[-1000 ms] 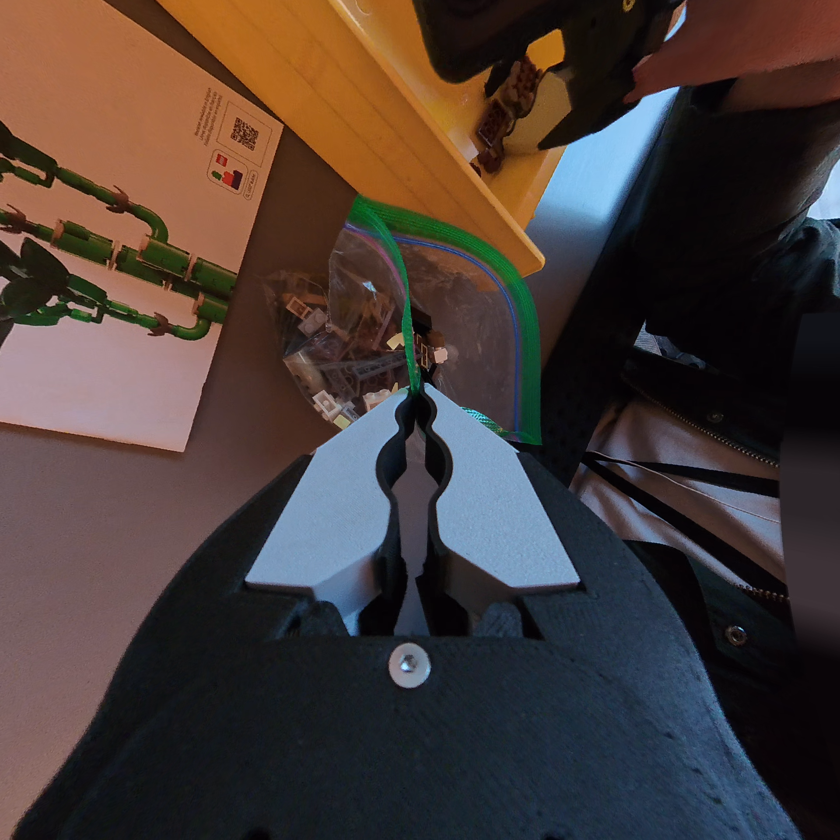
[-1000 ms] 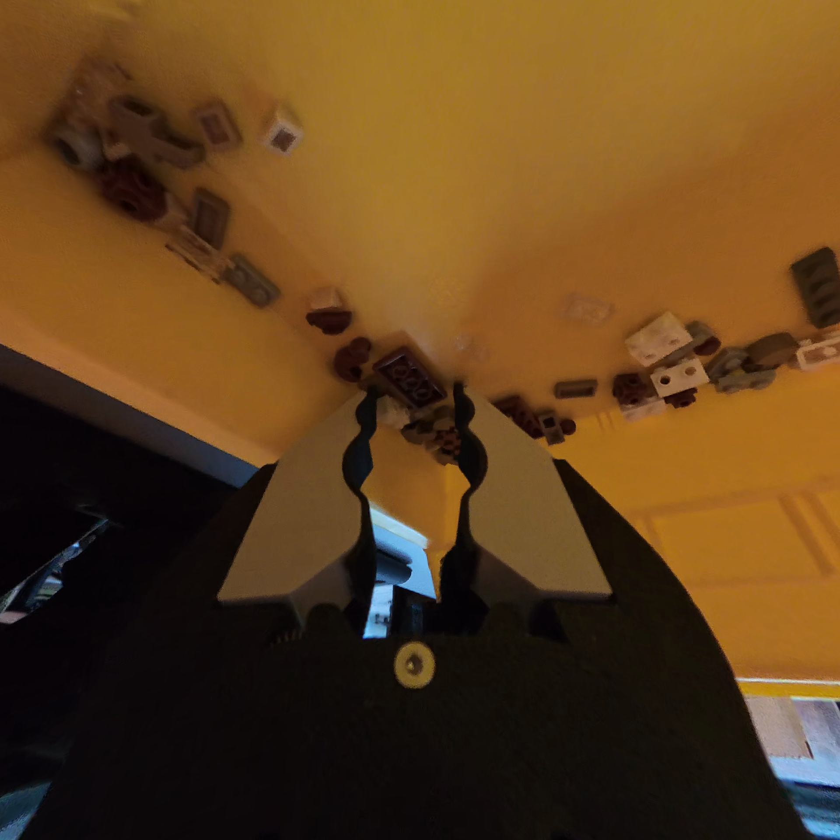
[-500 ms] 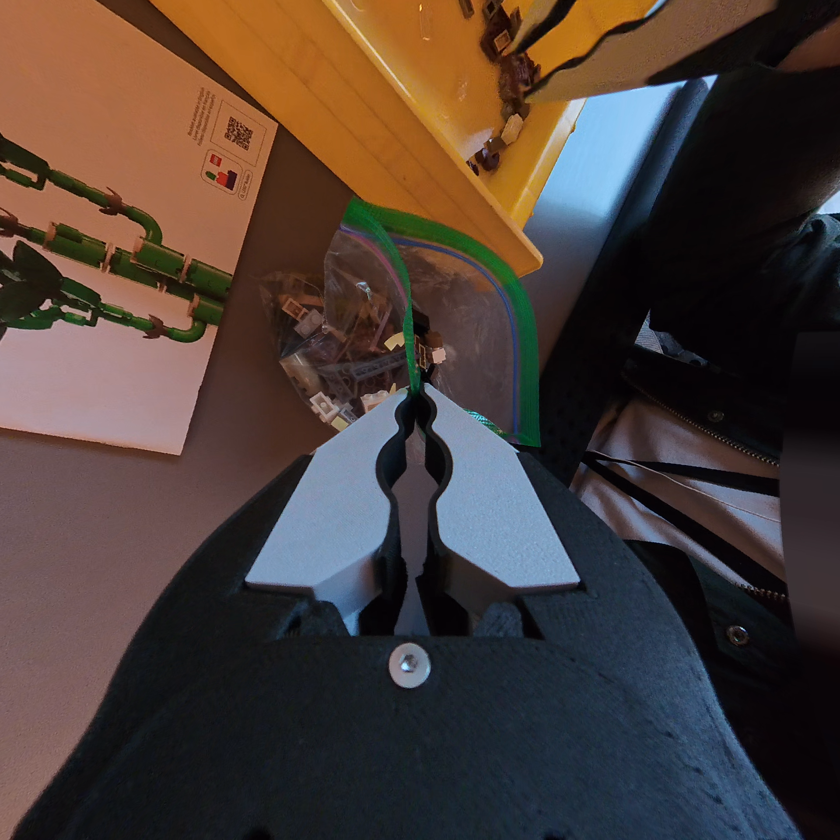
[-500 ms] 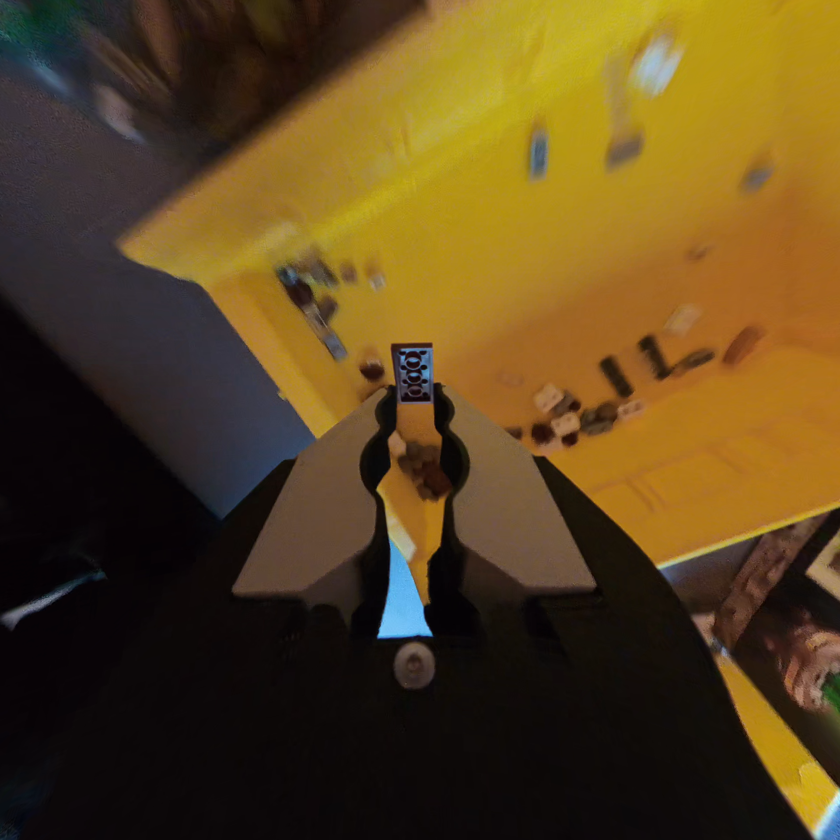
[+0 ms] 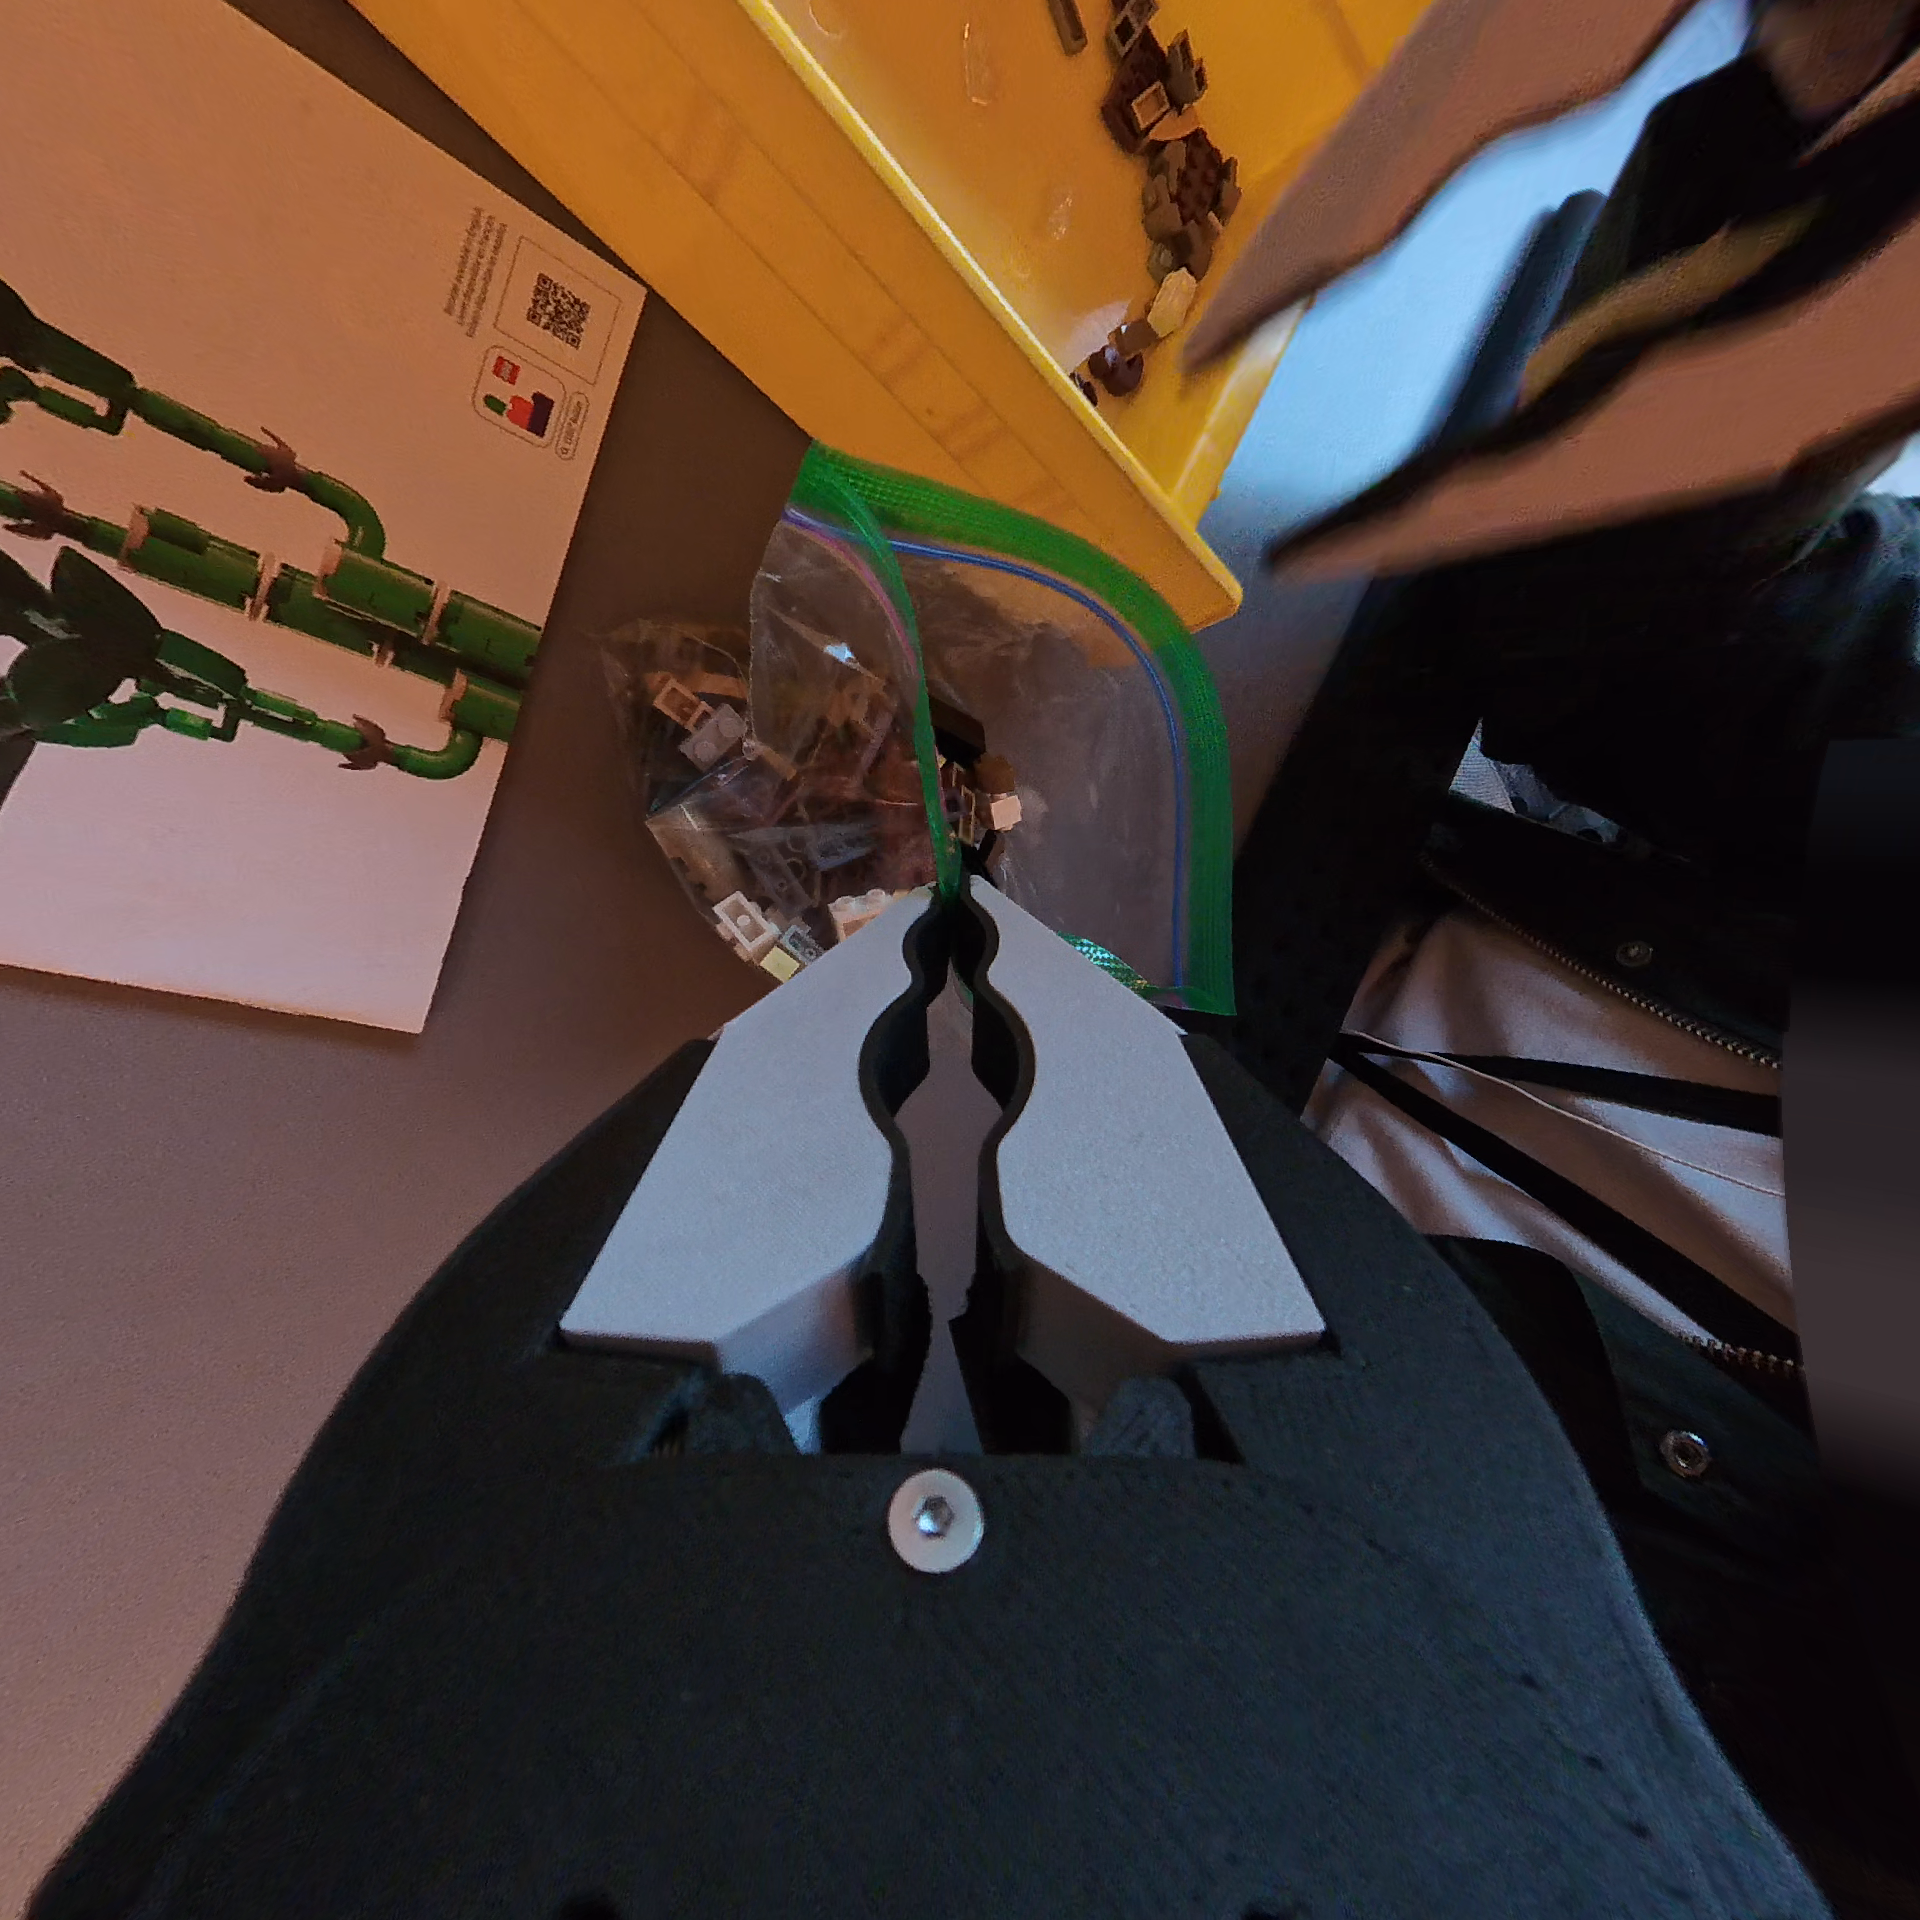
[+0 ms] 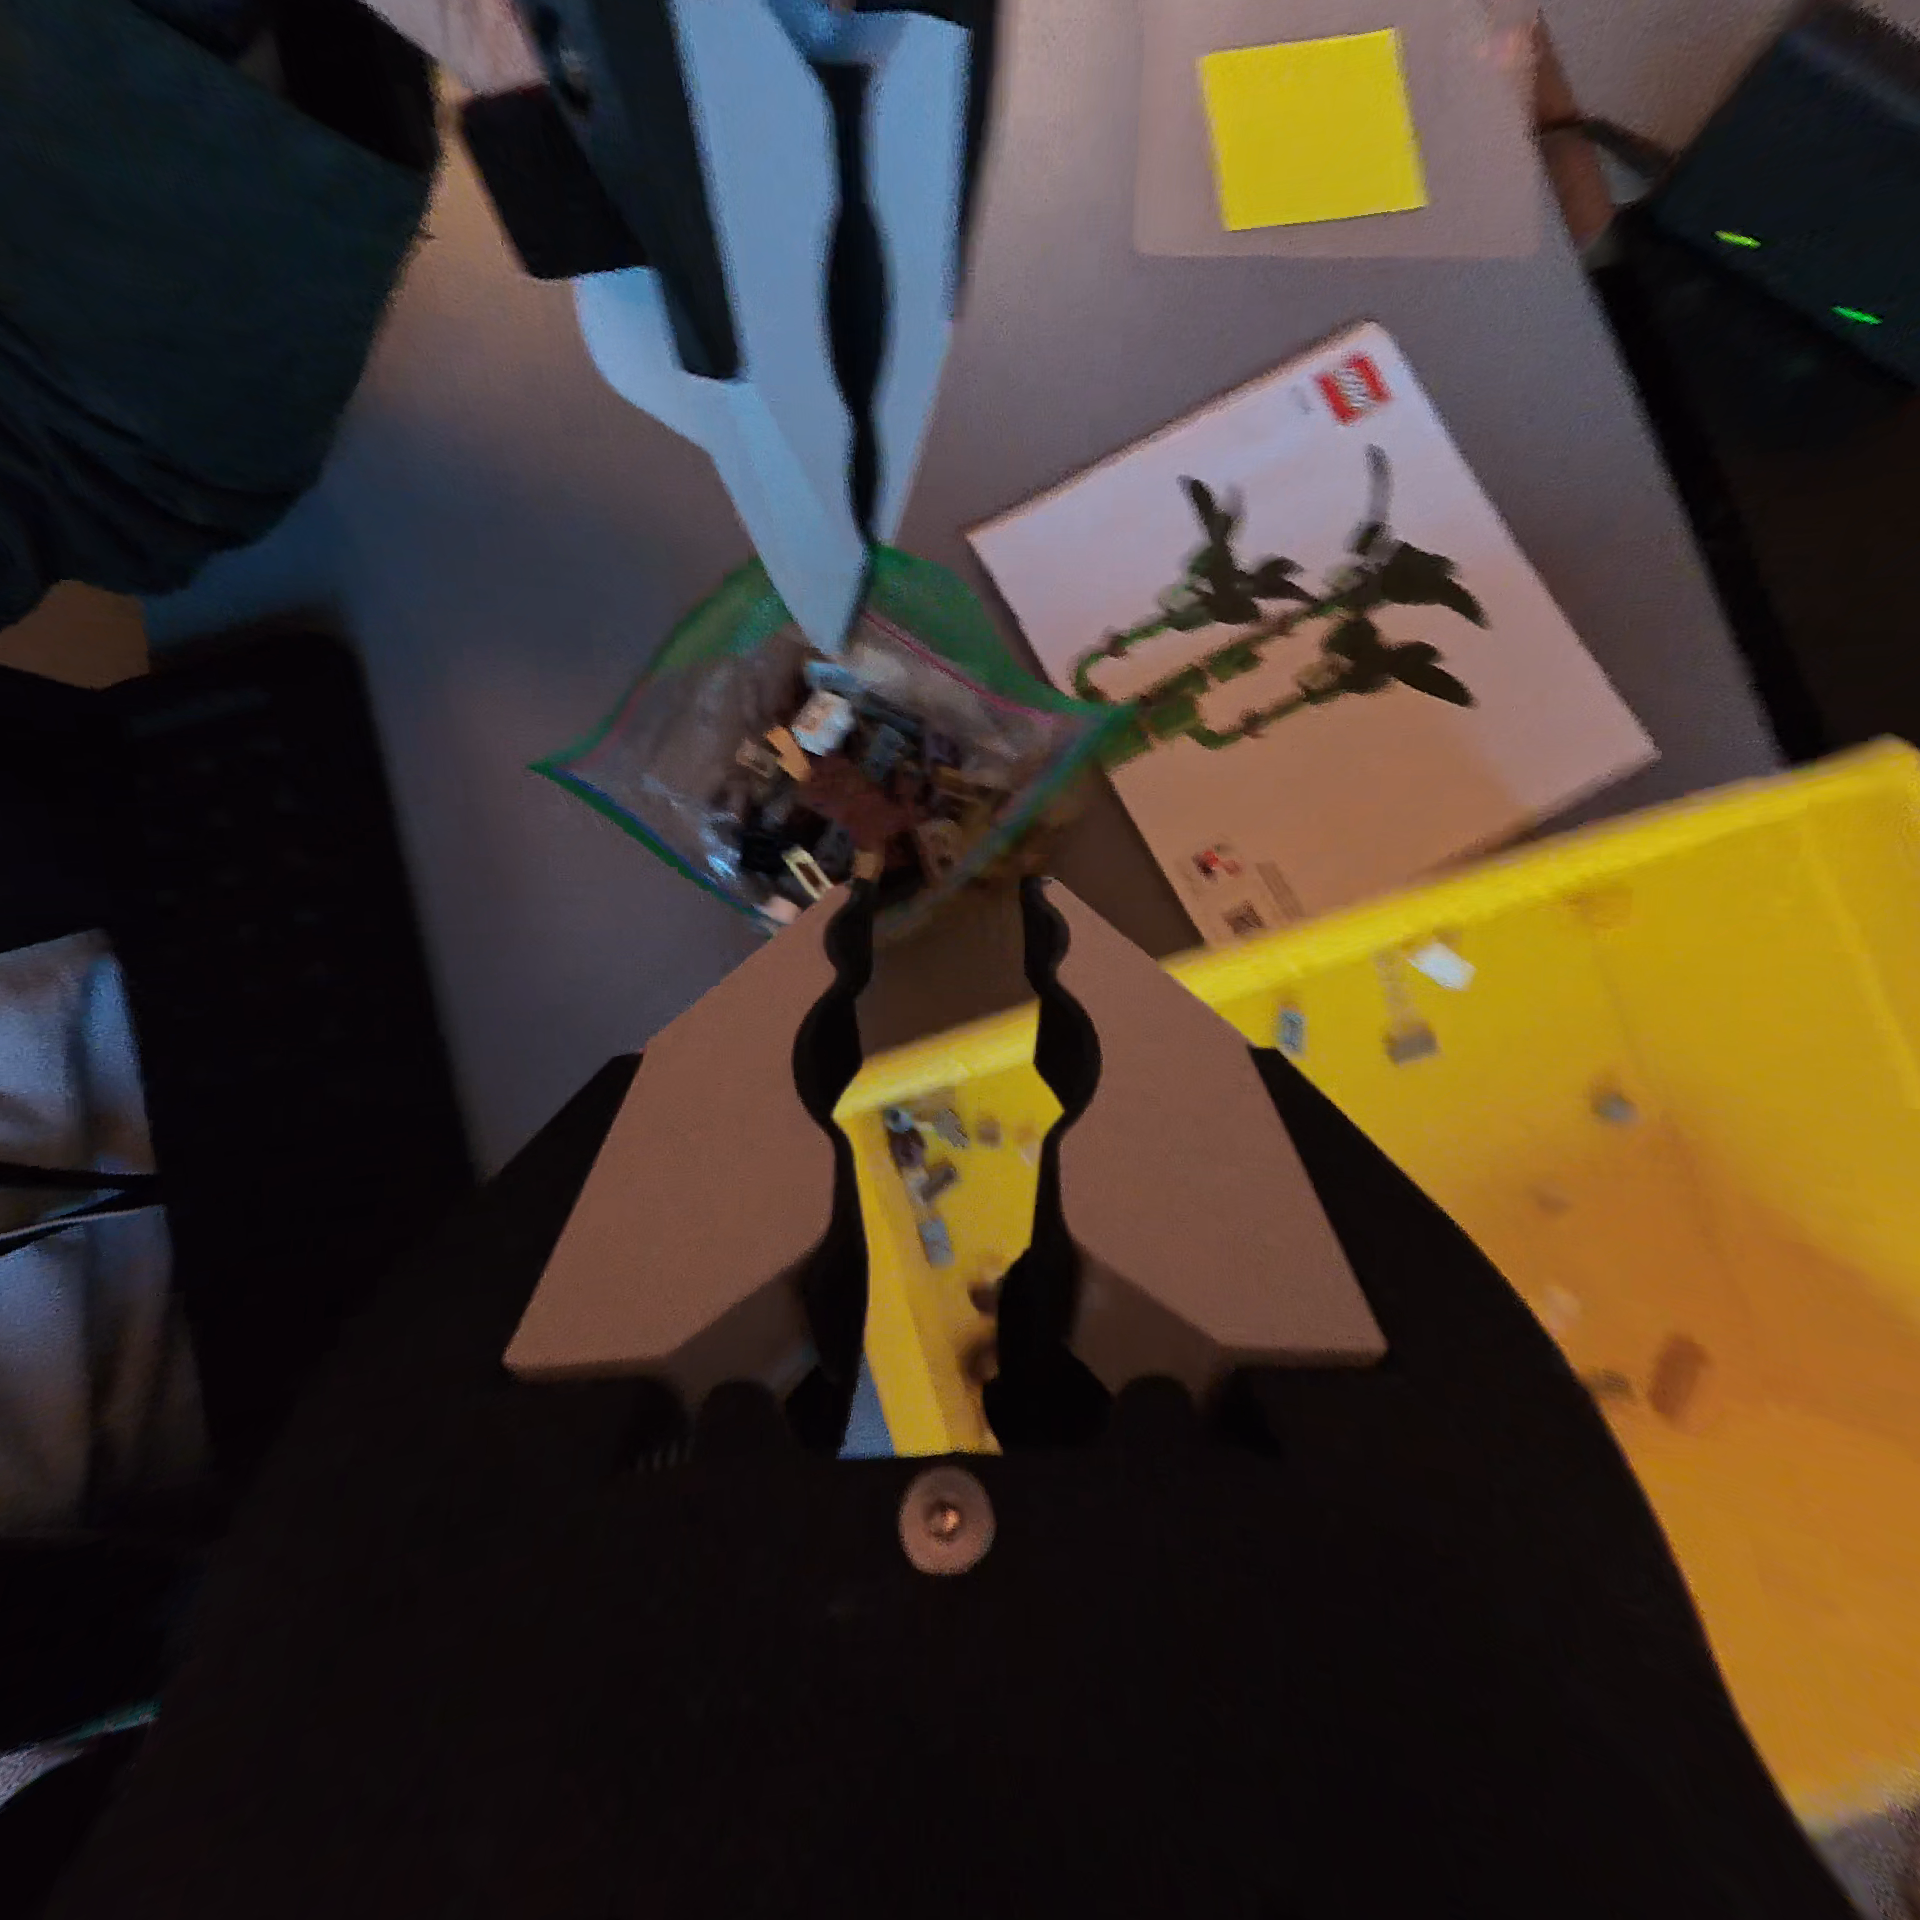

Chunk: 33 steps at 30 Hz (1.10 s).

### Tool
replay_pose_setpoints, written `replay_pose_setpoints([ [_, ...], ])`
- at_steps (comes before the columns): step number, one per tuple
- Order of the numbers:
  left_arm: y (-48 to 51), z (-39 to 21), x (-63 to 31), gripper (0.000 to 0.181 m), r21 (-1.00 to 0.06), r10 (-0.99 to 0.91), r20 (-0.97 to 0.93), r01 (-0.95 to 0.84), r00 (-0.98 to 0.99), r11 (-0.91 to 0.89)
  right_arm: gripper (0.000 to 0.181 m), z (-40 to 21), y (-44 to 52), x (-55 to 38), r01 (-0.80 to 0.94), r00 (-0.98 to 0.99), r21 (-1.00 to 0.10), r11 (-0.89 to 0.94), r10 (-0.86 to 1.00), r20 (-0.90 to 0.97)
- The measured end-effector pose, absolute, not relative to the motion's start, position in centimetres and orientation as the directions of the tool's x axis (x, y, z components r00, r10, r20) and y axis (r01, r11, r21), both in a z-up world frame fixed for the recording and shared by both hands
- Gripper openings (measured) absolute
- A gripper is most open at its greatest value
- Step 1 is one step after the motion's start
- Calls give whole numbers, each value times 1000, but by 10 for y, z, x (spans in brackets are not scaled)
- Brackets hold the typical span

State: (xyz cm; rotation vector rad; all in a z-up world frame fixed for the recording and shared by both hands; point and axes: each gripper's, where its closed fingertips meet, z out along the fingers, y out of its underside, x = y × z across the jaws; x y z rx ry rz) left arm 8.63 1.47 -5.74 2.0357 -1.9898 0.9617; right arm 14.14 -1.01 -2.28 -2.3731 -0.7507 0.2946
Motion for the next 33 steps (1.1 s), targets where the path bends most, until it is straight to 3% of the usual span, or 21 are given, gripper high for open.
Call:
replay_pose_setpoints([
  [3, 14, -58, 86, 0, -329, -850, 522, -937, -79, -116, 38, -32, -35, 219, 393, 916, -477, -787, 382, 124],
  [8, 13, -59, 87, 0, -326, -849, 523, -939, -79, -113, 42, -107, -105, 280, 253, 967, -12, -967, 252, 47],
  [11, 14, -59, 87, 0, -326, -848, 524, -938, -77, -116, 46, -136, -120, 296, 217, 972, 161, -963, 228, 54],
  [17, 15, -59, 86, 0, -325, -848, 525, -938, -77, -116, 69, -155, -134, 291, 233, 970, 263, -936, 242, 2],
  [21, 14, -58, 86, 0, -327, -849, 523, -938, -80, -113, 80, -154, -130, 296, 244, 962, 257, -935, 266, 54],
  [26, 14, -58, 86, 0, -328, -849, 523, -938, -80, -114, 80, -151, -131, 301, 289, 938, 267, -919, 327, 110],
  [30, 14, -58, 86, 0, -329, -849, 523, -938, -82, -113, 72, -166, -144, 302, 305, 929, 366, -879, 360, 91],
  [33, 15, -57, 86, 0, -330, -847, 525, -937, -81, -115, 67, -167, -146, 301, 317, 927, 371, -873, 367, 73],
])
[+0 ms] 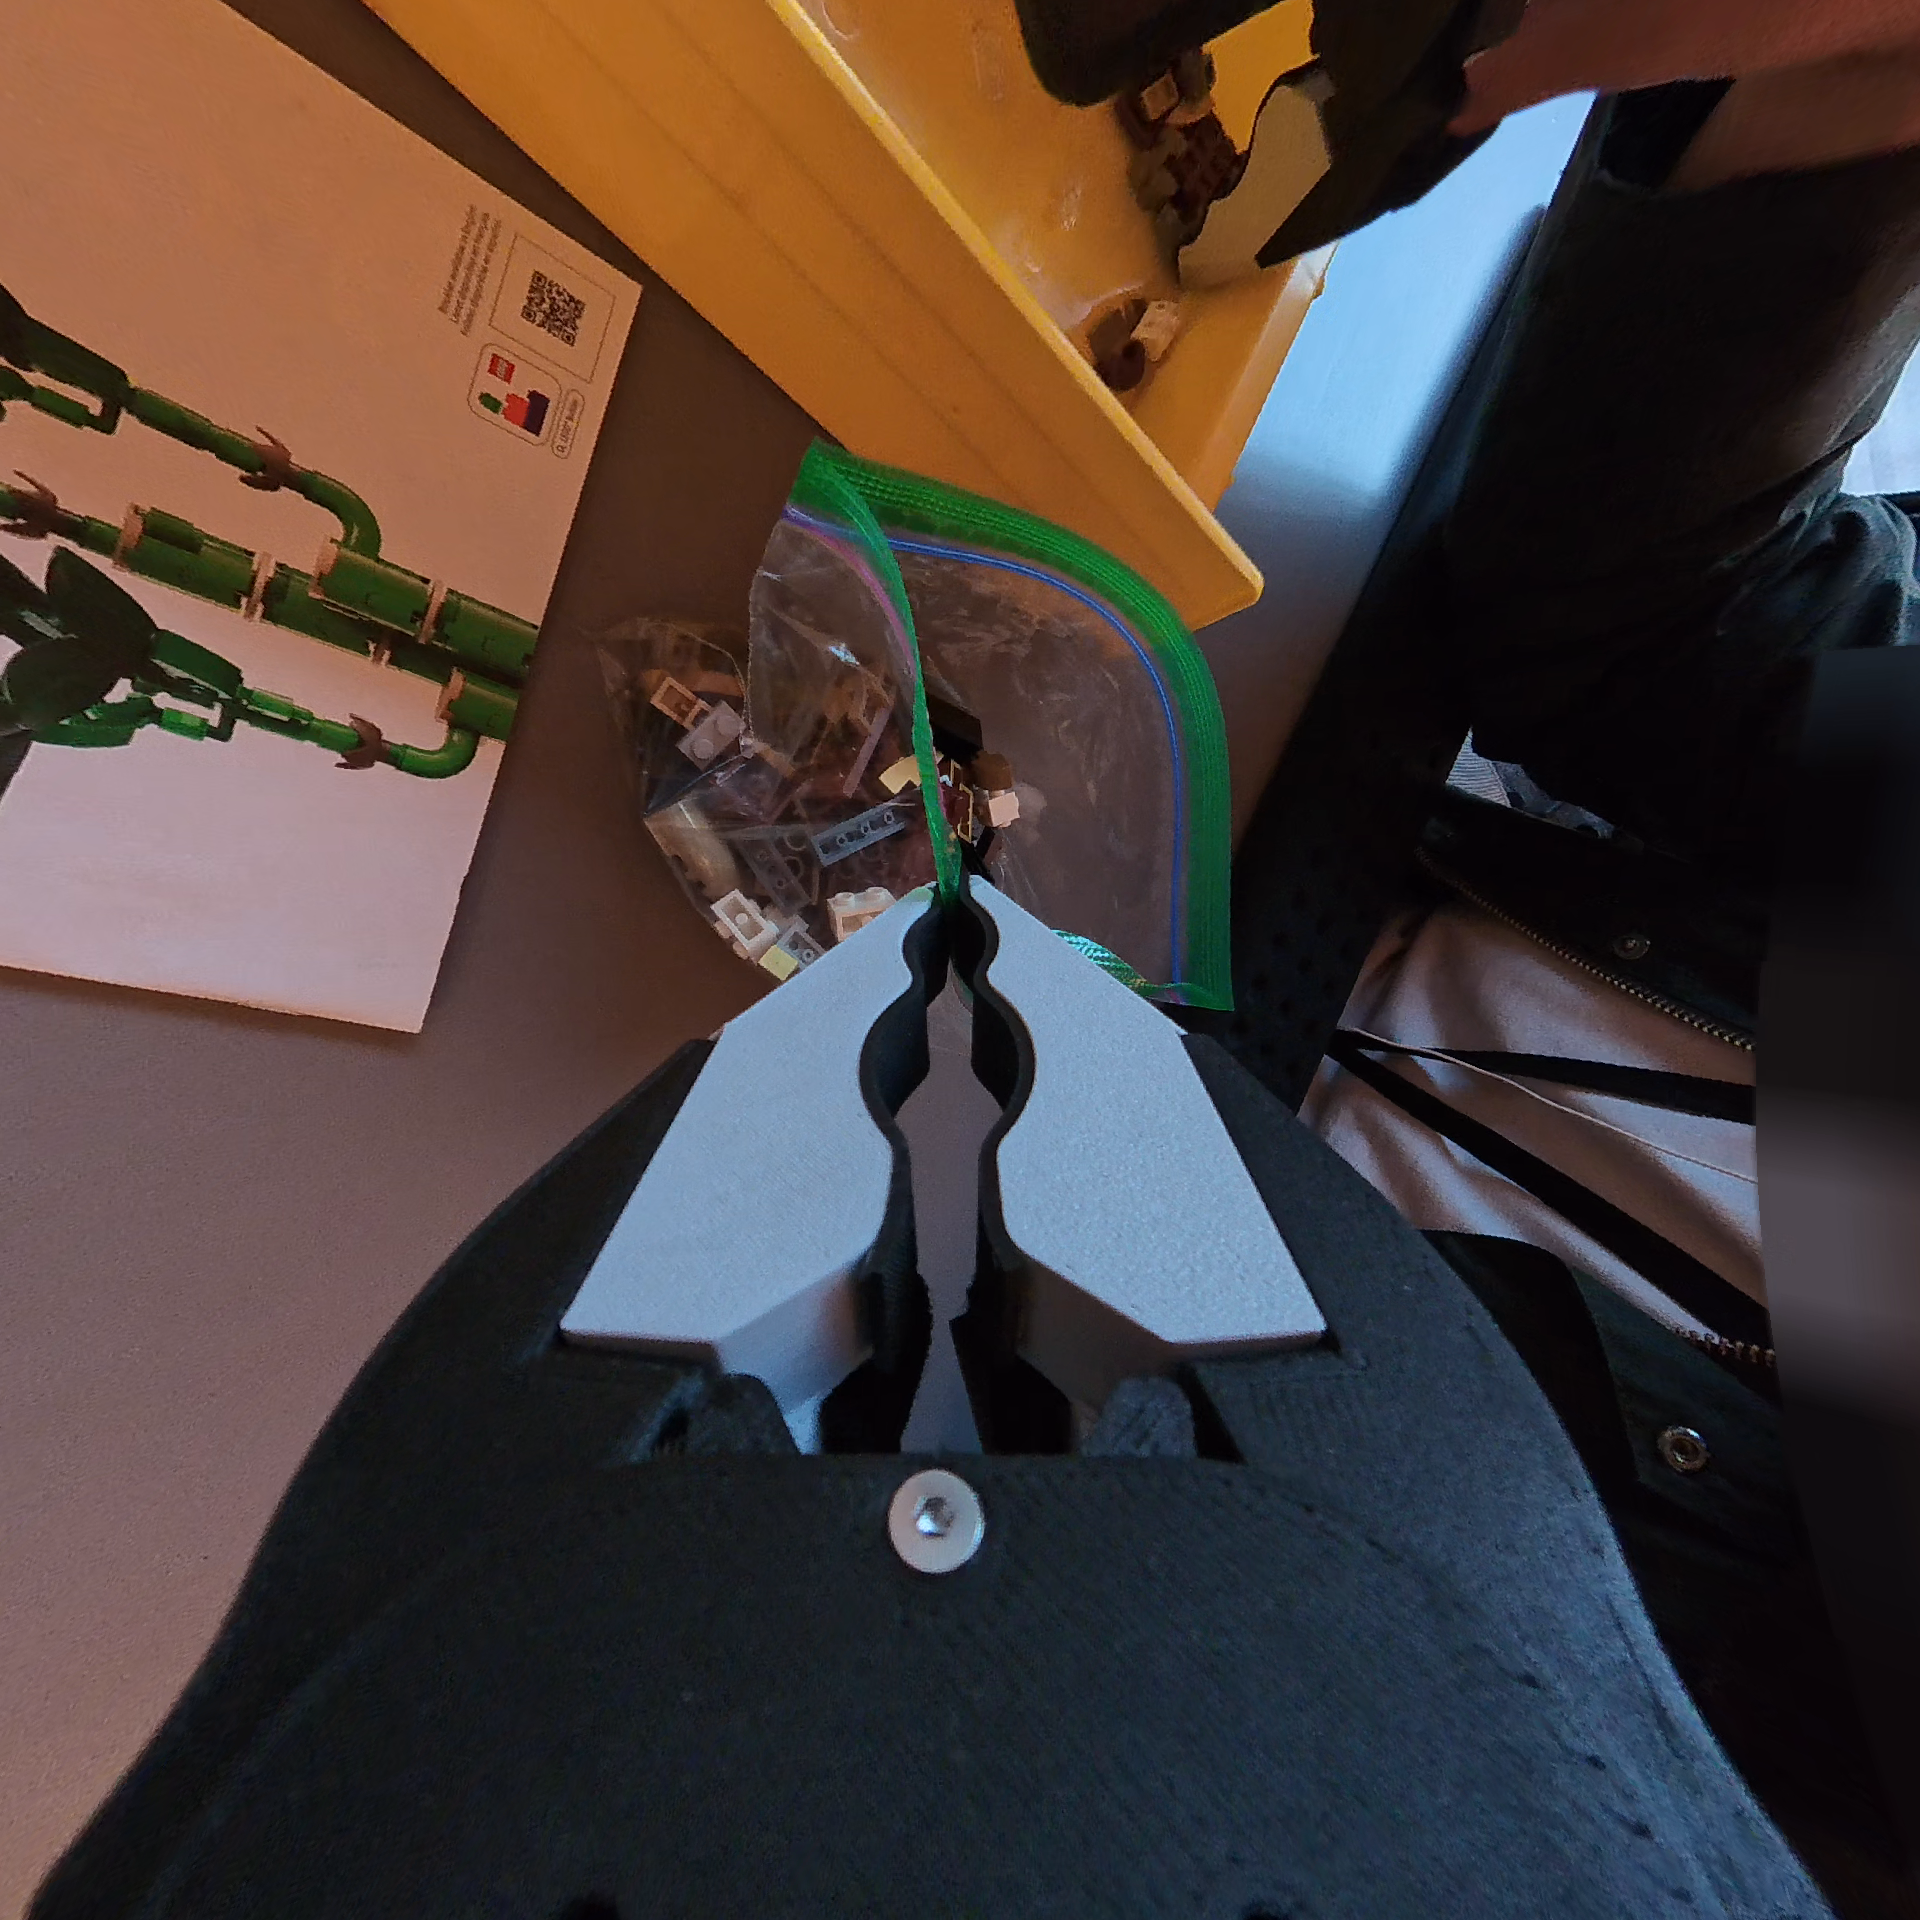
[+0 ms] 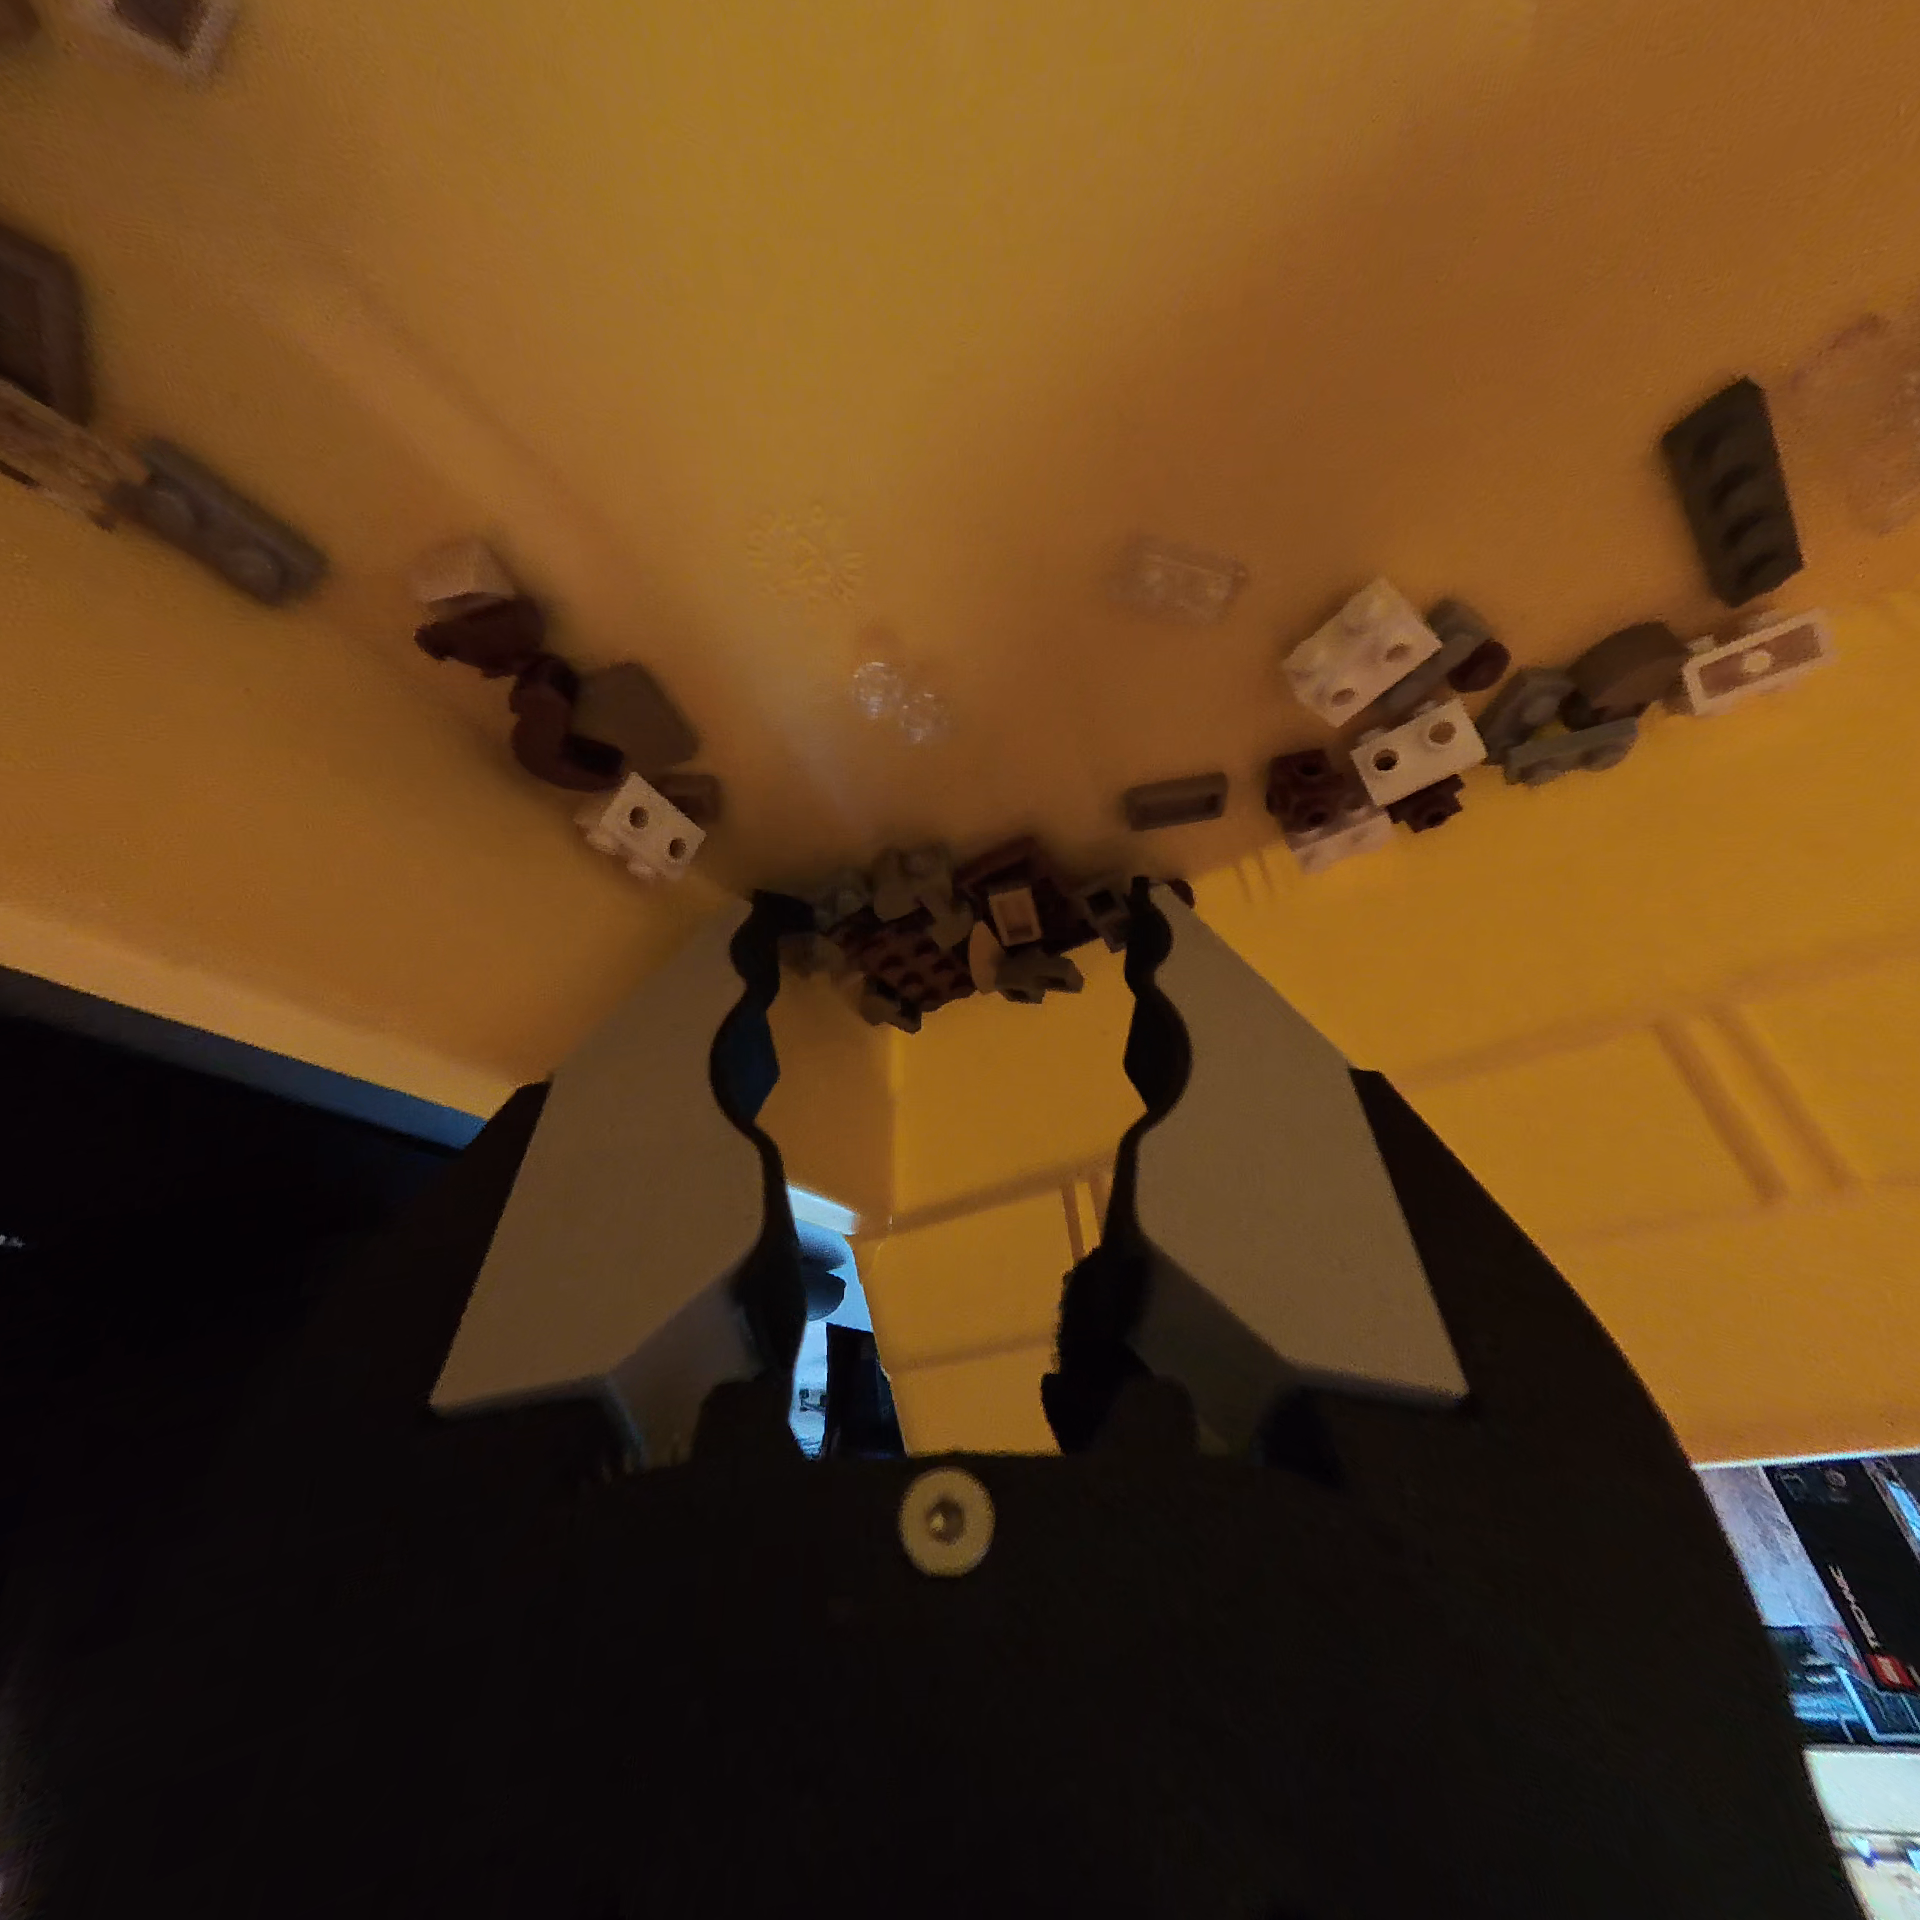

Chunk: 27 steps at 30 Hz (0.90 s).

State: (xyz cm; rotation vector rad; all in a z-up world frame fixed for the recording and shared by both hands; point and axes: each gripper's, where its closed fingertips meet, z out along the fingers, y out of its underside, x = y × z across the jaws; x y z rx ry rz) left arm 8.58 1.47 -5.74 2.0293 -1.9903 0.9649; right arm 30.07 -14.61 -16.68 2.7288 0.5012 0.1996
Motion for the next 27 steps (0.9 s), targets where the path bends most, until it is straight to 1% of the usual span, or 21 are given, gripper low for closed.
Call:
replay_pose_setpoints([
  [3, 14, -58, 86, 0, -328, -847, 525, -938, -82, -113, 60, -166, -146, 304, 341, 916, 368, -865, 393, 77],
  [4, 13, -59, 86, 0, -326, -847, 525, -939, -82, -111, 29, -164, -147, 306, 338, 915, 382, -860, 396, 81],
  [10, 14, -58, 86, 0, -329, -848, 523, -938, -81, -112, 28, -163, -147, 307, 344, 919, 357, -868, 389, 61],
  [11, 14, -58, 86, 0, -328, -848, 524, -938, -81, -113, 21, -162, -144, 310, 350, 913, 351, -868, 401, 81],
  [12, 14, -58, 86, 0, -327, -848, 524, -938, -81, -113, 8, -160, -140, 310, 357, 910, 326, -876, 404, 90],
  [14, 13, -58, 86, 0, -328, -849, 523, -938, -83, -111, 8, -160, -131, 307, 360, 916, 270, -893, 393, 78],
  [17, 13, -58, 86, 0, -329, -849, 521, -938, -84, -110, 8, -161, -138, 312, 346, 919, 310, -886, 387, 81],
  [19, 14, -57, 86, 0, -333, -850, 520, -936, -84, -111, 8, -161, -138, 313, 342, 920, 309, -888, 383, 81],
  [27, 13, -58, 86, 0, -329, -849, 522, -938, -83, -111, 8, -139, -115, 311, 360, 920, 120, -925, 373, 117],
])
